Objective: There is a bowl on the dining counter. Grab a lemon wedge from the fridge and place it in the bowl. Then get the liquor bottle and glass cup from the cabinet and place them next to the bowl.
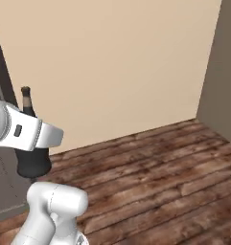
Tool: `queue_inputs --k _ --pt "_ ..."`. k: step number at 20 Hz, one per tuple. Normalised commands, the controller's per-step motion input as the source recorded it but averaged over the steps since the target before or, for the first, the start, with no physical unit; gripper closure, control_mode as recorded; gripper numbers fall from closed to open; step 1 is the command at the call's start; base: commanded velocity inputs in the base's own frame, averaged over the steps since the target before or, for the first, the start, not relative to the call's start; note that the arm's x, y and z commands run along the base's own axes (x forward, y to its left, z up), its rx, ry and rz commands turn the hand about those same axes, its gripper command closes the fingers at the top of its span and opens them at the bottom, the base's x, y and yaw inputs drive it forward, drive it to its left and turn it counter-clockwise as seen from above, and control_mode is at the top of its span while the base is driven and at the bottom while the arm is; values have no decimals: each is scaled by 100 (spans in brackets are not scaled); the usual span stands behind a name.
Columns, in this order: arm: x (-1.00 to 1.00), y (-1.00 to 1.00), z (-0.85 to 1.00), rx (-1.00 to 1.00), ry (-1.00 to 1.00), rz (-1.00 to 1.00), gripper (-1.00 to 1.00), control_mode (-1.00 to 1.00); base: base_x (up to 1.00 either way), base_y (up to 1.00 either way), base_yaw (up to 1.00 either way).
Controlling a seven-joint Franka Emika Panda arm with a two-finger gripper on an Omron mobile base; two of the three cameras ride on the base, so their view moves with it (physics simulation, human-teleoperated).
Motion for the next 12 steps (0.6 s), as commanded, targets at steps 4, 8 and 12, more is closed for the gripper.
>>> queue_inputs --k 4,8,12 --pt "0 0 0 0 0 0 100 100 16 -62 -71" --pt "0 0 0 0 0 0 100 100 30 -48 -70" --pt "0 0 0 0 0 0 100 100 44 -23 -66"
